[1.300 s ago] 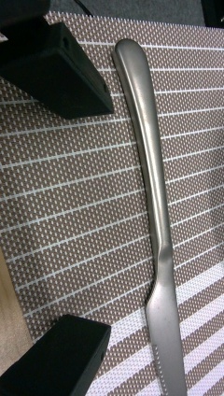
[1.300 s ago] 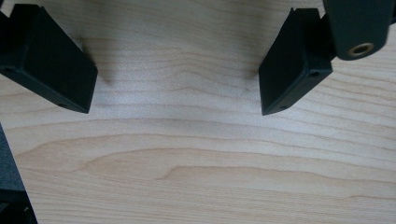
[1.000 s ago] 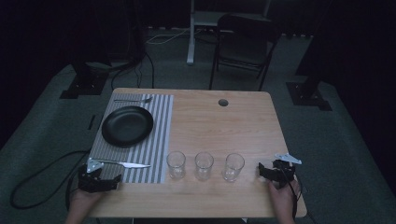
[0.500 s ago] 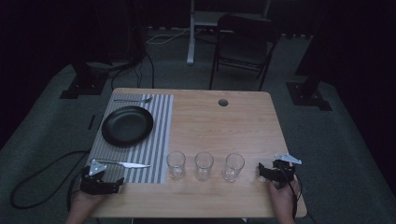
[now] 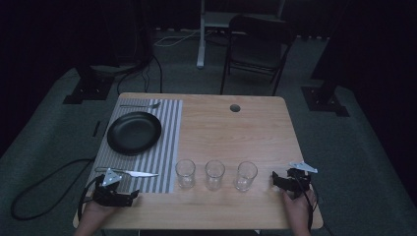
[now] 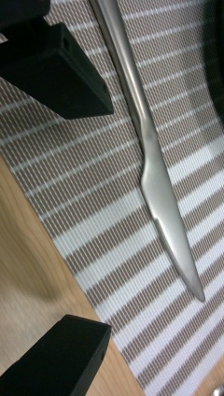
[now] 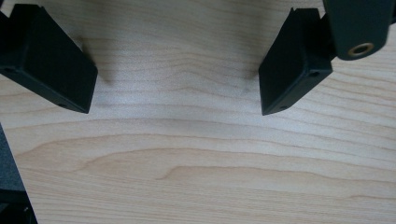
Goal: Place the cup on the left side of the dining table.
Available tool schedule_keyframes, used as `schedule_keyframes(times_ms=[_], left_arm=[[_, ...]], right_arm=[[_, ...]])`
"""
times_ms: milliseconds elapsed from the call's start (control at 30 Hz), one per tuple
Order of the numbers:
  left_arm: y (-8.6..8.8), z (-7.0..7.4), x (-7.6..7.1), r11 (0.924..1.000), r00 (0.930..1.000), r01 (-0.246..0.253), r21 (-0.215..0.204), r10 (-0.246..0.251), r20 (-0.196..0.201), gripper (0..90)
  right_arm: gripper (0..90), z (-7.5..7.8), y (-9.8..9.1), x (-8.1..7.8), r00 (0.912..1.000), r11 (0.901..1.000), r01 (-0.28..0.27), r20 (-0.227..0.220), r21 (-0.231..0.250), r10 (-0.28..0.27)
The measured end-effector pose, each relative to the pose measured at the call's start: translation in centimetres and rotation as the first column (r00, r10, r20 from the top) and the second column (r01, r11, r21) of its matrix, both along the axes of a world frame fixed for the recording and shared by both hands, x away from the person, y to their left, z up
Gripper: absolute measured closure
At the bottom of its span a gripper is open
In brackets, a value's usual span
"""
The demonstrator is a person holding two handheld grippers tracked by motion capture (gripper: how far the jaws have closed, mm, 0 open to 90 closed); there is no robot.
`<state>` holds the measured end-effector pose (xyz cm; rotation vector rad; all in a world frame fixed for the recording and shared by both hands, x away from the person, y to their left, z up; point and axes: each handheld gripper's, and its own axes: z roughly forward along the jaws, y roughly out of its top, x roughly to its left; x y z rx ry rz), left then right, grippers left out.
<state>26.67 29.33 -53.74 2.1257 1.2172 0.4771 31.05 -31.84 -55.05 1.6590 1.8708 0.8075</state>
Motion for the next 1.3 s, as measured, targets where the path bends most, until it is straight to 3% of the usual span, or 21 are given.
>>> schedule_keyframes(times_ms=[267,333,367,433,533,967,1300], left_arm=[[-1.7,0.4,0.1,0.9972,0.9976,0.07,-0.026,-0.07,0.0,0.3],[-1.7,0.4,0.1,0.9972,0.9976,0.07,-0.026,-0.07,0.0,0.3],[-2.5,0.3,0.1,0.9949,0.9949,0.101,-0.007,-0.101,-0.006,2.1],[-2.9,0.2,0.1,0.9929,0.9928,0.119,-0.007,-0.119,-0.013,2.1],[-3.1,0.2,0.1,0.9928,0.9927,0.12,-0.003,-0.12,-0.013,2.1],[-6.3,0.6,0.7,0.9764,0.9765,0.214,-0.026,-0.215,-0.02,2.1],[-8.2,0.8,0.8,0.9642,0.9654,0.26,-0.049,-0.261,-0.004,2.2]], right_arm=[[11.1,0.0,0.0,0.0,1.0,1.0,0.0,0.0,0.0,0.0],[11.1,0.0,0.0,0.0,1.0,1.0,0.0,0.0,0.0,0.0],[11.1,0.0,0.0,0.0,1.0,1.0,0.0,0.0,0.0,0.0],[11.1,0.0,0.0,0.0,1.0,1.0,0.0,0.0,0.0,0.0],[11.1,0.0,0.0,0.0,1.0,1.0,0.0,0.0,0.0,0.0],[11.1,0.0,0.0,0.0,1.0,1.0,0.0,0.0,0.0,0.0],[11.1,0.0,0.0,0.0,1.0,1.0,0.0,0.0,0.0,0.0]])
